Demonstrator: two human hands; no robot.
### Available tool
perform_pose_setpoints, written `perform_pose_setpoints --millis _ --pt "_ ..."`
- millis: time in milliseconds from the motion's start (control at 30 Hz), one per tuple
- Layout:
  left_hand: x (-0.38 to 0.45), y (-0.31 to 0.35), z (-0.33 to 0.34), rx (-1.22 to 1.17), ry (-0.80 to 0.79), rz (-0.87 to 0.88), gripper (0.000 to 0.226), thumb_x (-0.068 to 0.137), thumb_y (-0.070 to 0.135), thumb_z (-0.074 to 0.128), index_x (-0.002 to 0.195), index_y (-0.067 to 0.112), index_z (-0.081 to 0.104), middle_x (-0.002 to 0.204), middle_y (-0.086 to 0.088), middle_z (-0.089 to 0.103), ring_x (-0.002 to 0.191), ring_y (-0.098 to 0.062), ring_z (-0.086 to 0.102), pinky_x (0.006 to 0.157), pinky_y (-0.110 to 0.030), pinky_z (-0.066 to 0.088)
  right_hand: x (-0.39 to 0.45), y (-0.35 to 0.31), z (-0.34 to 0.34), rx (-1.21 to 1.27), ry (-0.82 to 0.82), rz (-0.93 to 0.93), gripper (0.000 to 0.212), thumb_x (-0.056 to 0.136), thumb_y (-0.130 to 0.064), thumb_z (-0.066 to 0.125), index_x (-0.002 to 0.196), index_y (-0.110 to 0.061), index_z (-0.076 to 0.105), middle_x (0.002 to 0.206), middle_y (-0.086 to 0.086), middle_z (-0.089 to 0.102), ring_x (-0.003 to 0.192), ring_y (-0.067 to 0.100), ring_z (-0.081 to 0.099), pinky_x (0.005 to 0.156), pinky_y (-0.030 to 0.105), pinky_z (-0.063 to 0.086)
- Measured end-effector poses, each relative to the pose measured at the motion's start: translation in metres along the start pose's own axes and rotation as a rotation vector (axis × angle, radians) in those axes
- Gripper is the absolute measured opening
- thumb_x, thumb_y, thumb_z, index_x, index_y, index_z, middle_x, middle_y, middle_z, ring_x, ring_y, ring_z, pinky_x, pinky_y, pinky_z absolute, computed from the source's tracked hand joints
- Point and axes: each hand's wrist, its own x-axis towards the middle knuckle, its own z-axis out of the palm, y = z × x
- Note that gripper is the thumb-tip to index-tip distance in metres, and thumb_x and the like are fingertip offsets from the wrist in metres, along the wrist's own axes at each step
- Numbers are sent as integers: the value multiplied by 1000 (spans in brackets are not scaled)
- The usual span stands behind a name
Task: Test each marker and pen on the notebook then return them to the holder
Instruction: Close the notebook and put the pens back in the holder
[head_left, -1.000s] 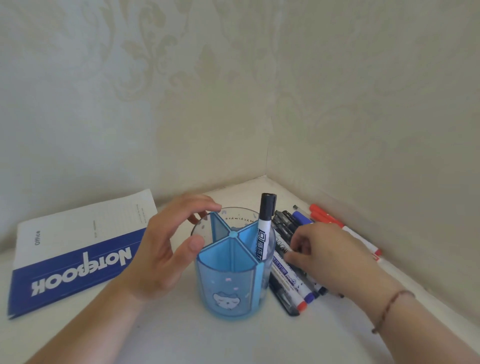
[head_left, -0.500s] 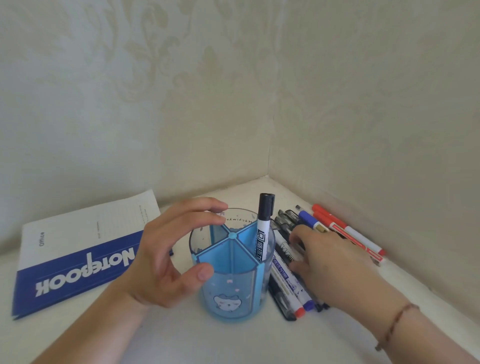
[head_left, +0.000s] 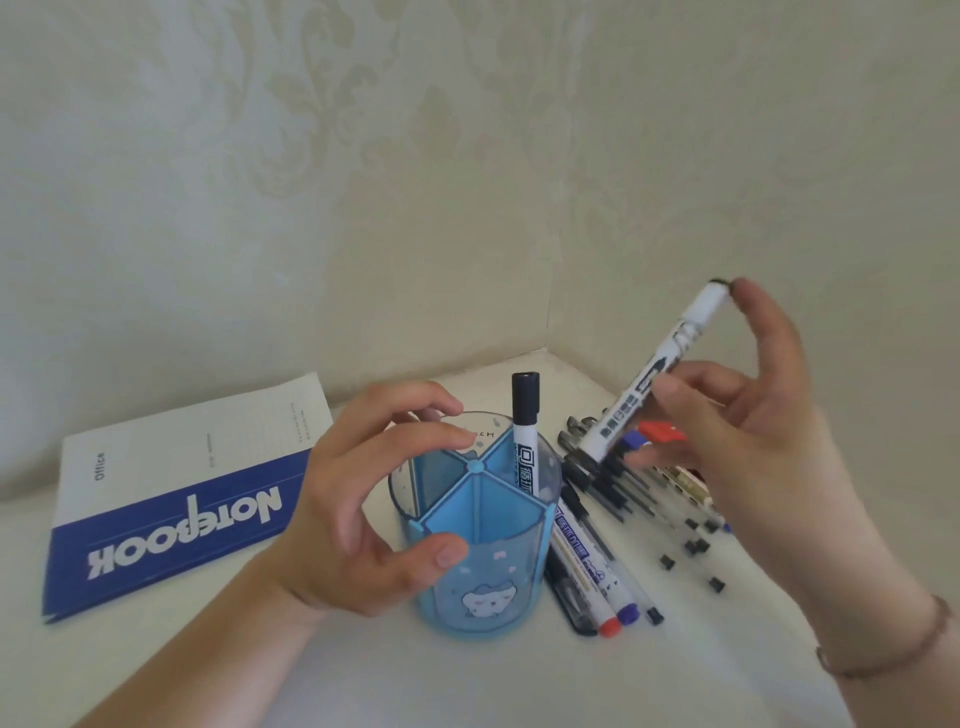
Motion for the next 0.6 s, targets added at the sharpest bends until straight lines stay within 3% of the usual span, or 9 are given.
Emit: perform_pose_setpoints --millis 100,167,300,400,433,533,600 --pt "0 1 1 -7 -8 -4 59 87 60 53 100 3 65 110 -17 58 98 -32 59 82 -38 46 -10 3 13 34 0 -188 77 87 3 59 142 -38 25 75 4 68 65 20 69 57 30 59" --pt "0 1 2 -11 -11 -4 59 88 60 52 101 4 66 110 -17 58 98 -31 58 83 -37 46 -16 8 18 6 -72 -268 78 83 7 64 131 -46 33 84 5 70 72 20 70 62 32 59" --pt "1 3 1 -21 -12 -14 64 91 63 43 102 4 64 109 -17 58 102 -30 58 84 -37 46 -18 13 16 -420 -182 -510 51 84 -11 69 121 -39 51 109 -11 65 94 19 66 65 28 55" --pt "1 4 -1 -17 10 4 61 93 60 40 101 6 66 108 -17 58 102 -28 58 83 -37 46 -9 17 7 -433 -77 -347 36 86 -6 66 102 -37 58 90 -12 65 74 13 61 58 29 51" --pt "2 4 -1 -11 21 14 60 93 59 40 101 6 65 107 -17 59 102 -27 58 84 -36 46 -6 20 7 -549 -75 -285 32 86 -8 67 95 -38 59 83 -14 65 66 12 60 56 27 50" --pt "2 6 -1 16 65 37 59 93 58 41 100 4 63 104 -18 58 100 -25 58 84 -33 45 -6 37 9 -1053 -324 -122 15 83 -32 67 93 -38 59 72 -20 63 59 5 57 57 27 50" --pt "2 7 -1 34 99 48 59 93 57 41 100 2 61 102 -18 58 99 -23 58 84 -30 44 -8 46 14 -1187 -418 -23 16 85 -42 61 100 -39 54 73 -15 62 65 4 56 60 29 52"
